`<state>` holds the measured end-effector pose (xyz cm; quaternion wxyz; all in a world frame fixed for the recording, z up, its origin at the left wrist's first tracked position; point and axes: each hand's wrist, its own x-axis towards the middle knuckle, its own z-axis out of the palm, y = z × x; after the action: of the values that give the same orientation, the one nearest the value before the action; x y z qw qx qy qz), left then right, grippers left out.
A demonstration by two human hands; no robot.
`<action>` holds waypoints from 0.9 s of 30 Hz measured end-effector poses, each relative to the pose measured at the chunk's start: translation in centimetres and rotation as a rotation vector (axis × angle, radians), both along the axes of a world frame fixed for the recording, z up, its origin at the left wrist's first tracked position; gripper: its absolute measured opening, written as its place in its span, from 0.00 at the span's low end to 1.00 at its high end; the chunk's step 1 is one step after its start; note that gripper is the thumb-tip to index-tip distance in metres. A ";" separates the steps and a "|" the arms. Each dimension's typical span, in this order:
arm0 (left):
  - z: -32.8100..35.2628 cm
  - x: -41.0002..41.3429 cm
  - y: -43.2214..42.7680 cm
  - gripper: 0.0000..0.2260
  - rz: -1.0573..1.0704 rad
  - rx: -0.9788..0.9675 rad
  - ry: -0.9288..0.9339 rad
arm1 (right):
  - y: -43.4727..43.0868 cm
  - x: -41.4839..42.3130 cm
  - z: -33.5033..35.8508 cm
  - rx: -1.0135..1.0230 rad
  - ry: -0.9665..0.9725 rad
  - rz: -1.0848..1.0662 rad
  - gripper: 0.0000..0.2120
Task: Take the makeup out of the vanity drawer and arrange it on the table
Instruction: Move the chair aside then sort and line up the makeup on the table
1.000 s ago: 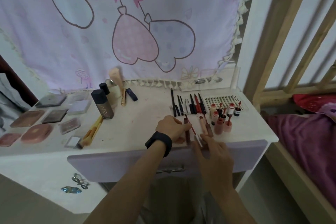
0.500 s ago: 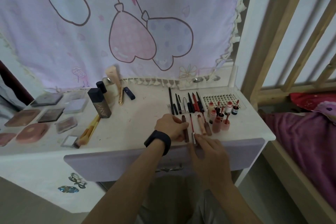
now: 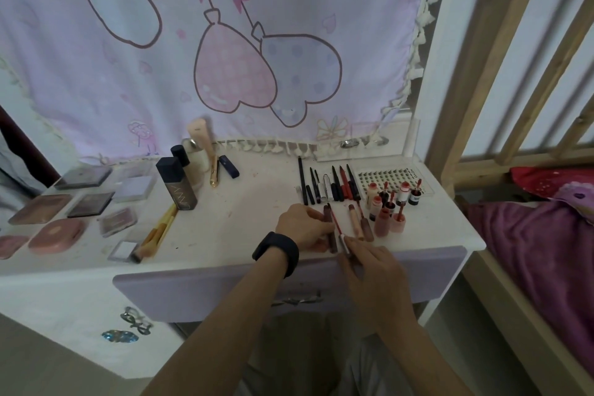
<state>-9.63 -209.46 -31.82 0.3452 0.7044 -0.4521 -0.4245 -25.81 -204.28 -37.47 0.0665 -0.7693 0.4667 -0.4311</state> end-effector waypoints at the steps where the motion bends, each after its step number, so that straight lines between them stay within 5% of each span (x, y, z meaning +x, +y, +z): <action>1: 0.0 -0.1 0.0 0.06 -0.005 -0.007 -0.001 | -0.1 0.0 0.1 -0.007 0.001 -0.001 0.15; 27: 0.9 -0.2 1.3 0.14 -0.019 0.027 0.039 | 0.2 -0.4 1.5 0.130 -0.022 0.008 0.15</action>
<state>-9.78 -208.16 -30.88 0.3402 0.6963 -0.4462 -0.4475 -26.17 -204.05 -35.92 0.1234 -0.7604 0.4900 -0.4081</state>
